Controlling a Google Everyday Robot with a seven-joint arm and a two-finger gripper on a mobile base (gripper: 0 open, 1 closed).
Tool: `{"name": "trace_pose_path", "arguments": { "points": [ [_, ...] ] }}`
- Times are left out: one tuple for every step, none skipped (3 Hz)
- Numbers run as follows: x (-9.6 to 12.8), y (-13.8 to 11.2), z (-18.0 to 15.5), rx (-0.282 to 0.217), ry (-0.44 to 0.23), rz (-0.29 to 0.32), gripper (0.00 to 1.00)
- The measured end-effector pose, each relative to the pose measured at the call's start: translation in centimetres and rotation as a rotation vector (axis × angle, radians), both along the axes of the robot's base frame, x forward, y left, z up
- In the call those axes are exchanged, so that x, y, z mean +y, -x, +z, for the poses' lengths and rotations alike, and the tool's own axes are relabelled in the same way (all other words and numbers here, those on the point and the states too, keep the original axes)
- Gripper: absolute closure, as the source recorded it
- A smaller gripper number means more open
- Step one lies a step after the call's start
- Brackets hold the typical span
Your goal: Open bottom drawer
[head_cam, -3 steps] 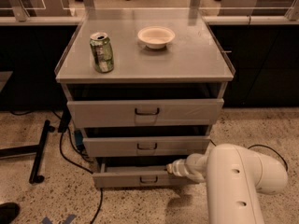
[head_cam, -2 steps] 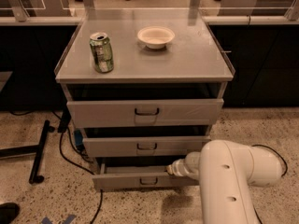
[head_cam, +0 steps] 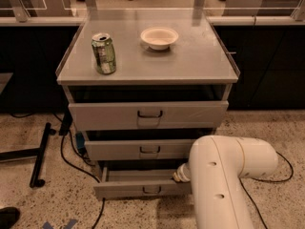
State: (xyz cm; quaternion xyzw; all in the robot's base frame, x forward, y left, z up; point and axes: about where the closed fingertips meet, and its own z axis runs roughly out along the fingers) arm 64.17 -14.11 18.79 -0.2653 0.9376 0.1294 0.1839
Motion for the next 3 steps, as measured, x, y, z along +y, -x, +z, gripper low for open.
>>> {"name": "trace_pose_path", "arguments": {
  "points": [
    [-0.3, 1.0, -0.1, -0.001, 0.045, 0.103, 1.0],
    [-0.5, 1.9, -0.5, 0.0, 0.087, 0.201, 1.0],
    [-0.6, 2.7, -1.5, 0.021, 0.139, 0.274, 1.0]
  ]
}}
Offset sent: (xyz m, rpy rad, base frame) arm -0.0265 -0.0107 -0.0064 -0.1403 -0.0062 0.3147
